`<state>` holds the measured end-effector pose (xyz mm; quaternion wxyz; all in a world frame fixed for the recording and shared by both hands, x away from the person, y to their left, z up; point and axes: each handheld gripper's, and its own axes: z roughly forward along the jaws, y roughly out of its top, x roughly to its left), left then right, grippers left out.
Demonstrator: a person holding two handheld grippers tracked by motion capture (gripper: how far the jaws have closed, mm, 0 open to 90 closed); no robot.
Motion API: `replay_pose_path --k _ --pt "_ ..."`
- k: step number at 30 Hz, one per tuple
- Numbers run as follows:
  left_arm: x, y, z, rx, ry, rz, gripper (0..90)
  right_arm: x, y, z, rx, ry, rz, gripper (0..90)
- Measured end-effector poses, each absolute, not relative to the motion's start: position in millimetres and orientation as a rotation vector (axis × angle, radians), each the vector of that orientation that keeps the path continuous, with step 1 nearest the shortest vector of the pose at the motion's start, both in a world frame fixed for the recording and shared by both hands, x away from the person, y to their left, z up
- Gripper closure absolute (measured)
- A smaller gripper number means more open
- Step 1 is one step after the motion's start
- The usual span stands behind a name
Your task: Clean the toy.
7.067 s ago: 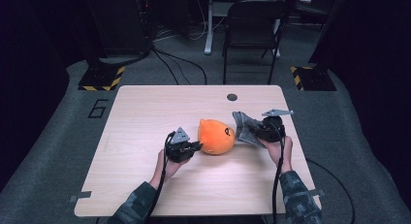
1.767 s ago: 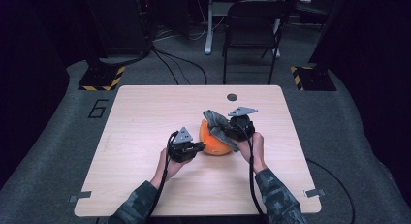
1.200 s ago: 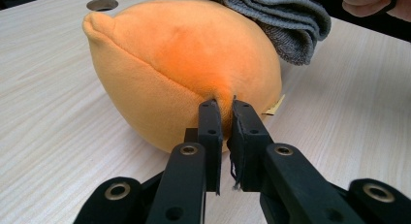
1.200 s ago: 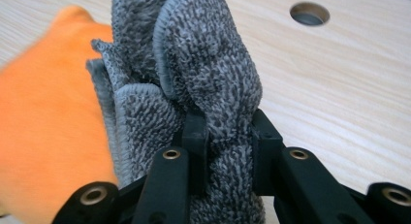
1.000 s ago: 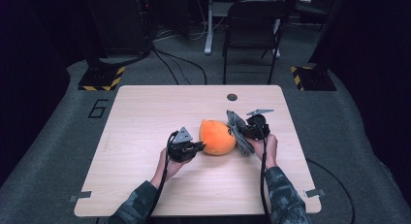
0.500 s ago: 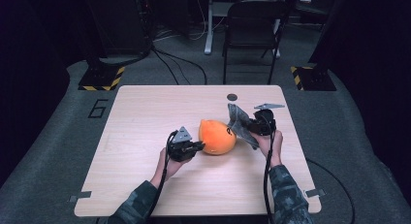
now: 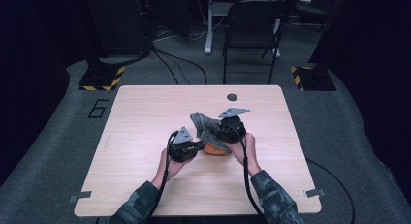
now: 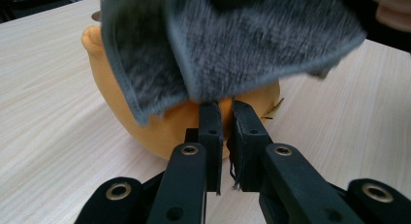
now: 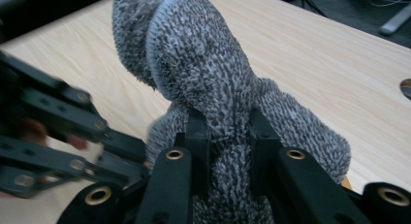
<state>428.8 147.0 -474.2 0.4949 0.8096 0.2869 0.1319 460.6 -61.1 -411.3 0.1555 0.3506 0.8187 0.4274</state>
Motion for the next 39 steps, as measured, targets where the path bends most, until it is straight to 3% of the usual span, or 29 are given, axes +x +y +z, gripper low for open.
replay_pose_path --k 23,39 --pt "429 148 -475 1.966 0.689 0.323 83.5 471 -109 -420 1.112 2.254 1.022 74.9" --pt "430 149 -476 1.970 0.693 0.320 83.3 501 -142 -470 1.358 2.308 0.798 74.7"
